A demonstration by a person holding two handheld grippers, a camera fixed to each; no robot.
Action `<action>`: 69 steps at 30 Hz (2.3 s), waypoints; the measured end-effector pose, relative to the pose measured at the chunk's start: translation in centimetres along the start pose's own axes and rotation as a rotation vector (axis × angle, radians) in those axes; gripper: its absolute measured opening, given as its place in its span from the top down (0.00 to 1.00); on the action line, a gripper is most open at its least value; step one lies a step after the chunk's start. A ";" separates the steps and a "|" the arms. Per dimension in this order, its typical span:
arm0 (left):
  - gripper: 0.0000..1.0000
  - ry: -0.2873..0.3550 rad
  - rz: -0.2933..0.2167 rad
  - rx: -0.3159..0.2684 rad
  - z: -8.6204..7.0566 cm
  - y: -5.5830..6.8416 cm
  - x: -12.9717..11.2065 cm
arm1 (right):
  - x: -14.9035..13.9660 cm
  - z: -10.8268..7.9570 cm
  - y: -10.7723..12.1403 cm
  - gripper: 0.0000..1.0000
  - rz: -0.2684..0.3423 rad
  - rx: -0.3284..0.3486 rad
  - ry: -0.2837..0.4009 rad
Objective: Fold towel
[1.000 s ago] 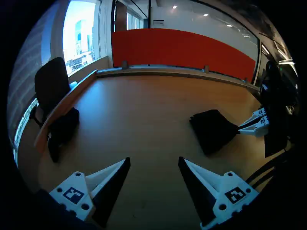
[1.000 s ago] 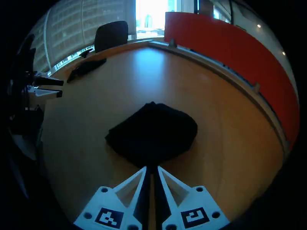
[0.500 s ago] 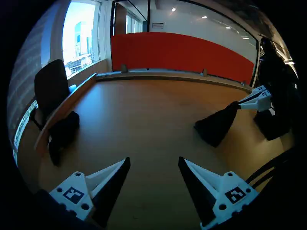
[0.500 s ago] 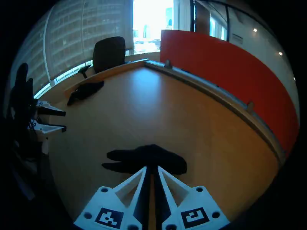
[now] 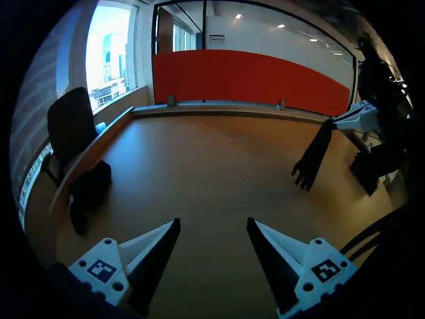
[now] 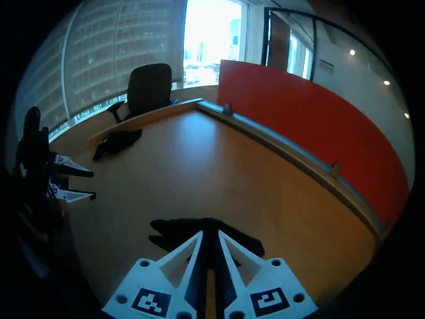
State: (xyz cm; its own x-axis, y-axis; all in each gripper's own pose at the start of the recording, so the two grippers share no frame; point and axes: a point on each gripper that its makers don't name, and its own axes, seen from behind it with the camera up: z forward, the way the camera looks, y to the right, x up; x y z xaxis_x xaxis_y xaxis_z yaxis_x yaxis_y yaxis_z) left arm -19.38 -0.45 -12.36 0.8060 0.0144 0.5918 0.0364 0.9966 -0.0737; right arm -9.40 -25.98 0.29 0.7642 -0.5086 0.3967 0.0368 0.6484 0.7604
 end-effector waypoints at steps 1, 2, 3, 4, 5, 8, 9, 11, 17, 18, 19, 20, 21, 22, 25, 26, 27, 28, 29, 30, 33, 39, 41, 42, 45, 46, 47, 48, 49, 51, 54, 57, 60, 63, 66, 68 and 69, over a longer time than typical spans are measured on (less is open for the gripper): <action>0.07 0.000 0.000 -0.002 0.0 0.1 0.1 | 0.1 -0.3 0.2 0.95 0.000 -0.004 0.001; 0.07 0.001 0.000 -0.004 0.1 0.1 0.1 | 0.1 -0.5 0.4 0.95 0.001 -0.007 0.003; 0.07 0.001 0.001 -0.006 0.1 0.2 0.2 | 0.2 -0.8 0.7 0.95 0.003 -0.010 0.003; 0.07 0.002 0.002 -0.008 0.1 0.3 0.3 | 0.2 -1.1 1.0 0.95 0.006 -0.014 0.004; 0.07 0.003 0.002 -0.010 0.1 0.3 0.4 | 0.2 -1.3 1.3 0.95 0.008 -0.017 0.004; 0.07 0.006 0.005 -0.016 0.2 0.5 0.6 | 0.3 -2.2 2.3 0.95 0.019 -0.027 0.005; 0.07 0.005 0.006 -0.017 0.2 0.6 0.7 | 0.2 -2.5 2.7 0.95 0.021 -0.031 0.005; 0.07 0.004 0.007 -0.021 0.3 0.7 0.8 | 0.2 -3.1 3.5 0.95 0.026 -0.039 0.006; 0.07 0.004 0.005 -0.025 0.6 1.0 1.3 | -0.4 -5.3 6.5 0.95 0.037 -0.068 -0.004; 0.07 0.004 0.004 -0.025 0.6 1.1 1.4 | -0.5 -5.7 7.0 0.95 0.037 -0.073 -0.007; 0.07 0.004 0.003 -0.025 0.6 1.1 1.4 | -0.7 -6.1 7.5 0.95 0.037 -0.078 -0.009; 0.07 0.005 0.002 -0.025 0.6 1.2 1.5 | -0.9 -6.5 8.1 0.95 0.037 -0.084 -0.012; 0.07 0.006 0.001 -0.025 0.7 1.3 1.6 | -1.1 -6.8 8.6 0.95 0.037 -0.090 -0.015; 0.07 0.006 0.001 -0.025 0.7 1.3 1.7 | -1.2 -7.1 9.1 0.95 0.038 -0.095 -0.018; 0.07 0.008 0.000 -0.026 0.7 1.5 1.9 | -1.8 -8.1 10.5 0.95 0.044 -0.111 -0.025; 0.07 0.009 0.000 -0.026 0.7 1.5 2.0 | -2.0 -8.5 11.0 0.95 0.047 -0.116 -0.026; 0.07 0.008 -0.001 -0.027 0.7 1.6 2.1 | -2.1 -8.8 11.4 0.95 0.050 -0.120 -0.027; 0.07 0.008 -0.002 -0.027 0.8 1.6 2.1 | -2.3 -9.1 11.7 0.95 0.054 -0.124 -0.027; 0.07 0.007 -0.002 -0.028 0.8 1.7 2.1 | -2.5 -9.4 12.2 0.95 0.058 -0.128 -0.027; 0.07 0.007 -0.002 -0.028 0.8 1.7 2.2 | -2.7 -9.7 12.5 0.95 0.062 -0.131 -0.028; 0.07 0.006 0.000 -0.027 0.8 1.8 2.3 | -3.3 -10.5 13.7 0.95 0.073 -0.141 -0.032; 0.07 0.004 0.009 -0.024 0.9 1.9 2.5 | -4.8 -12.4 16.4 0.95 0.092 -0.169 -0.051; 0.07 0.005 0.011 -0.023 0.9 1.9 2.7 | -5.3 -13.0 17.5 0.95 0.100 -0.179 -0.057; 0.07 0.004 0.011 -0.023 0.9 2.0 2.7 | -5.5 -13.3 17.9 0.95 0.103 -0.184 -0.060; 0.07 0.002 0.012 -0.023 0.9 2.1 2.9 | -6.3 -14.2 19.5 0.95 0.112 -0.198 -0.069; 0.07 0.002 0.012 -0.022 0.9 2.1 2.9 | -6.5 -14.5 19.9 0.95 0.114 -0.202 -0.072; 0.07 0.001 0.012 -0.022 0.9 2.2 3.0 | -6.8 -14.8 20.5 0.95 0.117 -0.207 -0.076; 0.07 0.001 0.013 -0.022 0.9 2.2 3.0 | -7.0 -15.0 21.0 0.95 0.118 -0.211 -0.079; 0.07 0.000 0.013 -0.021 0.9 2.3 3.1 | -7.3 -15.3 21.4 0.95 0.119 -0.214 -0.083; 0.07 -0.002 0.015 -0.021 1.0 2.4 3.2 | -7.8 -15.9 22.4 0.95 0.120 -0.222 -0.091; 0.07 -0.003 0.017 -0.020 1.1 2.7 3.3 | -8.4 -16.7 23.8 0.95 0.124 -0.234 -0.101; 0.07 -0.005 0.020 -0.020 1.2 3.0 3.4 | -9.0 -17.4 25.3 0.95 0.132 -0.246 -0.111; 0.07 -0.006 0.023 -0.019 1.3 3.3 3.6 | -9.6 -18.0 26.8 0.95 0.144 -0.262 -0.115; 0.07 -0.008 0.024 -0.019 1.5 3.7 3.7 | -10.1 -18.6 28.3 0.95 0.158 -0.279 -0.115; 0.07 -0.009 0.025 -0.020 1.6 4.0 3.9 | -10.6 -19.1 29.5 0.95 0.170 -0.293 -0.113; 0.07 -0.009 0.027 -0.019 1.6 4.2 4.0 | -11.0 -19.5 30.4 0.95 0.178 -0.302 -0.116; 0.07 -0.010 0.027 -0.019 1.6 4.3 4.1 | -11.2 -19.7 30.8 0.95 0.181 -0.306 -0.117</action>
State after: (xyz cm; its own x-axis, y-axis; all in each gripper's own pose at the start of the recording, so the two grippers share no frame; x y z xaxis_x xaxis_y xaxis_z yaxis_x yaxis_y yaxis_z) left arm -16.90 4.07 -8.97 0.8011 0.0425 0.5971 0.0255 0.9941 -0.1050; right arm -4.16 10.79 9.14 0.6977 -0.4201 0.5803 0.1123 0.8642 0.4905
